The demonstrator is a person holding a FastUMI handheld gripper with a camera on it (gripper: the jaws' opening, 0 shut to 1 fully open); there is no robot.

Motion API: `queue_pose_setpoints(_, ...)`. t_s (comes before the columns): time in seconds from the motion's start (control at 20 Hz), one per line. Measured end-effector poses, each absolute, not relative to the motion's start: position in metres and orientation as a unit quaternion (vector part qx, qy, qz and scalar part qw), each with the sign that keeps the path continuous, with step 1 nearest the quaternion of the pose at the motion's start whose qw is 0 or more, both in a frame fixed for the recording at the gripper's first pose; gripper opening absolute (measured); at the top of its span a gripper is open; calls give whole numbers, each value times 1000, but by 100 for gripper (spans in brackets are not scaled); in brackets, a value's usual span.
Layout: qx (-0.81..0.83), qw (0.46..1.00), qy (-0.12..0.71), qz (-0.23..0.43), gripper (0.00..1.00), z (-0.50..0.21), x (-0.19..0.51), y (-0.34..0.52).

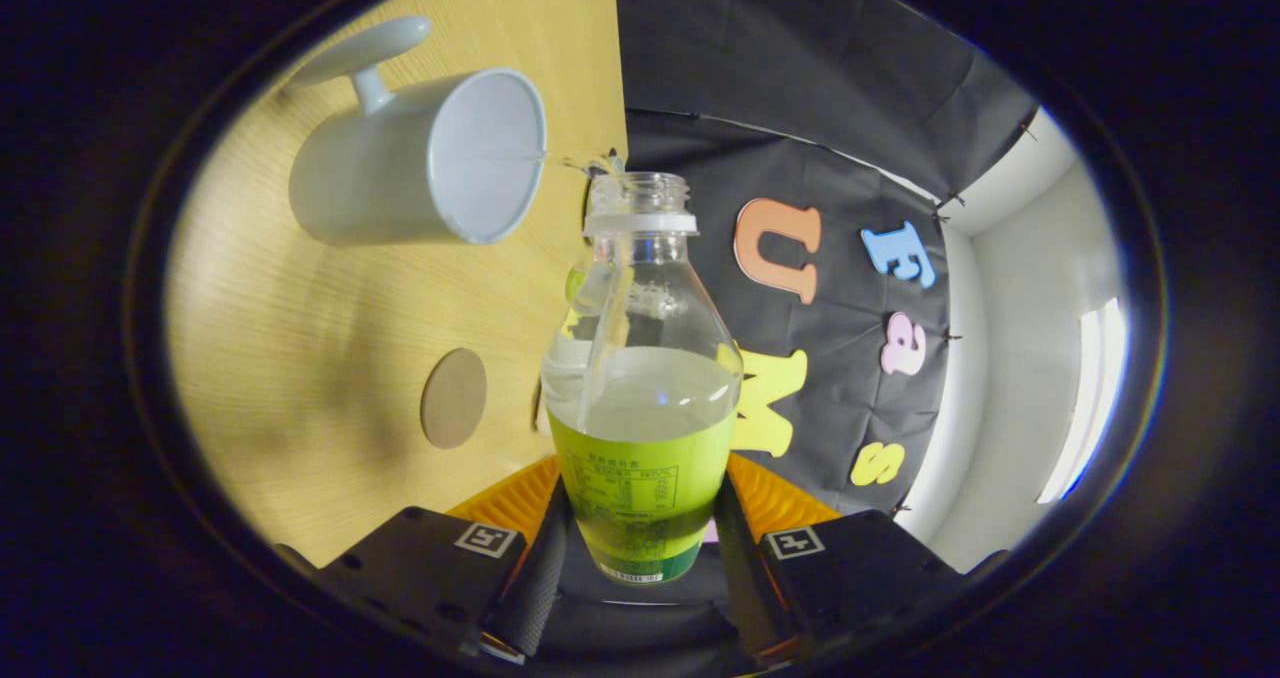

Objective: Take the bottle from table, then pour the juice into the cup, finally place the bottle on the coaster

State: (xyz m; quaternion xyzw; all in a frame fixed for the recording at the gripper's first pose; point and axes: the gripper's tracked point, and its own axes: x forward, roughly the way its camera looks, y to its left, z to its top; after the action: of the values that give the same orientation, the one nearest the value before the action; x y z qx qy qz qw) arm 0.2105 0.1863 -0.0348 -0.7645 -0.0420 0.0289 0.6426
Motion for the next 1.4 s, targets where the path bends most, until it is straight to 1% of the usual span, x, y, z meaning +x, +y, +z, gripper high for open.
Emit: queue_pose_setpoints(1.4,-784,618,-57,4,76,28,217,177)
